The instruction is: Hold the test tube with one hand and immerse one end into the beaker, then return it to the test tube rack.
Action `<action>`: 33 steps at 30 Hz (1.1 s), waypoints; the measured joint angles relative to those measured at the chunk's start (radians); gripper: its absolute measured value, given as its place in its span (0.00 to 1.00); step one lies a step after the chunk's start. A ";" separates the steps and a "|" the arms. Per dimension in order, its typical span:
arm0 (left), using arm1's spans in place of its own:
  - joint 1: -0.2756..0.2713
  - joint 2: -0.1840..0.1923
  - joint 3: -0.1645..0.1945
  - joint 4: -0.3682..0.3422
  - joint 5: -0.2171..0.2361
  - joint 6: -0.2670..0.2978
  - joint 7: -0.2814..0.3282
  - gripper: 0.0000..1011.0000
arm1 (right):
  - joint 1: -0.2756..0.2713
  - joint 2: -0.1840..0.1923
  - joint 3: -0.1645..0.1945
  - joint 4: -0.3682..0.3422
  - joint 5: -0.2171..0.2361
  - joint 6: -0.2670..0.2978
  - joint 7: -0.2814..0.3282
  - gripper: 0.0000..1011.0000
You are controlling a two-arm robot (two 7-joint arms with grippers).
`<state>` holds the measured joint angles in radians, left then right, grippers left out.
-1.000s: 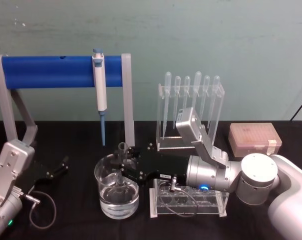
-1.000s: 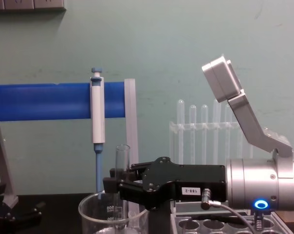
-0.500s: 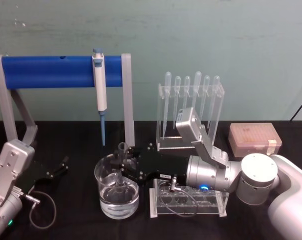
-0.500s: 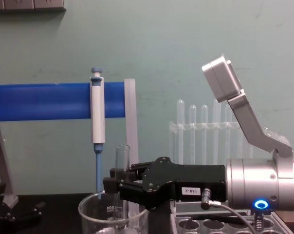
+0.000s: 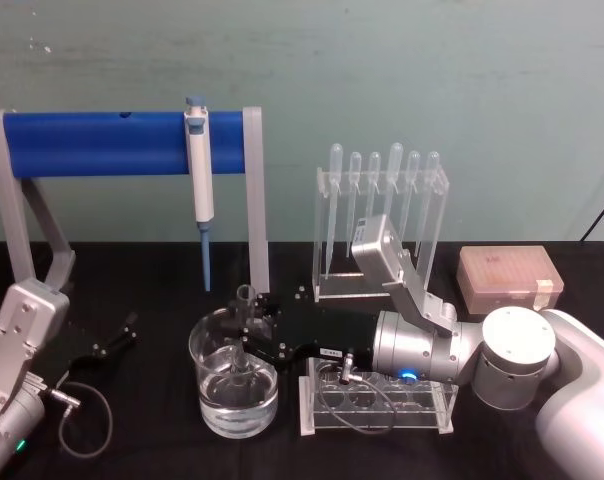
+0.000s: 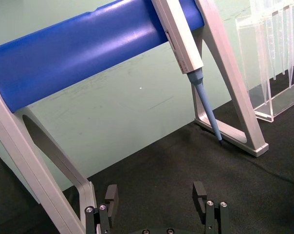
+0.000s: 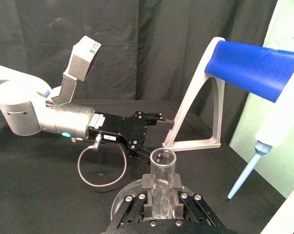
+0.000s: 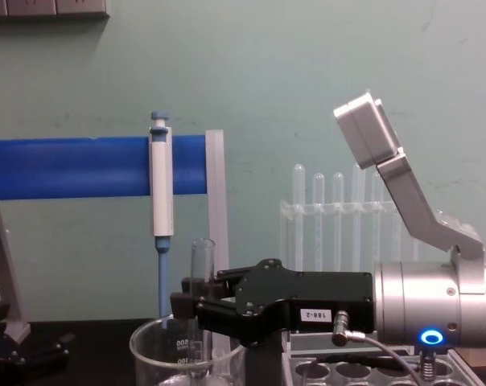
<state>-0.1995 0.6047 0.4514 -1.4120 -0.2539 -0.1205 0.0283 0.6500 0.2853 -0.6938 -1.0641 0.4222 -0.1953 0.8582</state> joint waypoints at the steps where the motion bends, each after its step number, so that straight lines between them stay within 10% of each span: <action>1: 0.000 0.000 0.000 0.000 0.000 0.000 0.000 0.99 | 0.000 0.000 0.000 0.000 0.000 0.000 0.000 0.22; 33: 0.000 0.000 0.000 0.000 0.000 0.000 0.000 0.99 | 0.000 0.000 0.000 0.000 0.000 0.000 0.000 0.22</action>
<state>-0.1996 0.6047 0.4514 -1.4120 -0.2539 -0.1205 0.0283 0.6500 0.2853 -0.6938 -1.0641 0.4222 -0.1953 0.8583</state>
